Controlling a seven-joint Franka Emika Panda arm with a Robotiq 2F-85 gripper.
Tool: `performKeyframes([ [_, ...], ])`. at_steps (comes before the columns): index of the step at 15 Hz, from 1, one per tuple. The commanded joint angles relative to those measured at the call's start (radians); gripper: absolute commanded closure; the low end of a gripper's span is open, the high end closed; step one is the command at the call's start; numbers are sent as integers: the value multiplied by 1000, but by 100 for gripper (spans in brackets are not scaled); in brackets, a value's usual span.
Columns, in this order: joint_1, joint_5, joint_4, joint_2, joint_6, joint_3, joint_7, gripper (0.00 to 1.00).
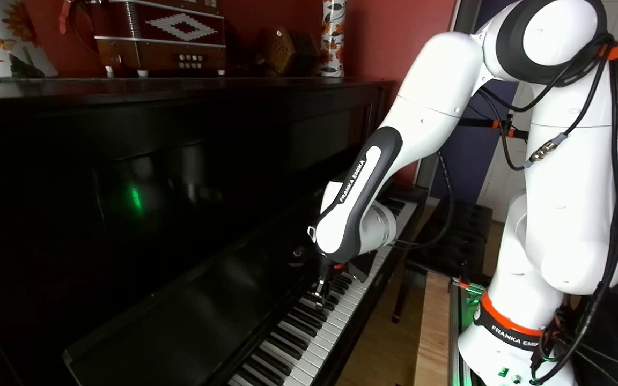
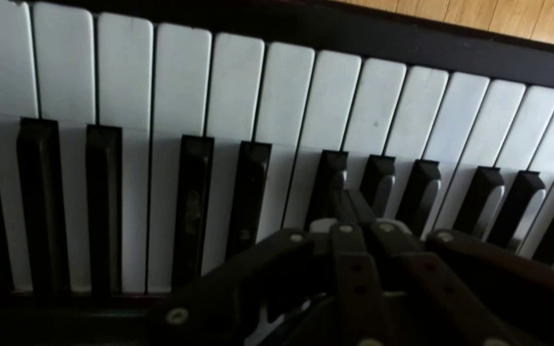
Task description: Press the middle black key on the piano
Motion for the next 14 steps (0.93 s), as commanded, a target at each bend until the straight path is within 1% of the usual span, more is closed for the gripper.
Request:
performKeyframes([
  [1, -11, 39, 34, 60, 33, 23, -28, 100],
  [10, -16, 34, 78, 128, 51, 34, -24, 100],
  [13, -10, 22, 77, 132, 49, 24, -12, 100],
  [14, -15, 25, 75, 120, 32, 24, -12, 100],
])
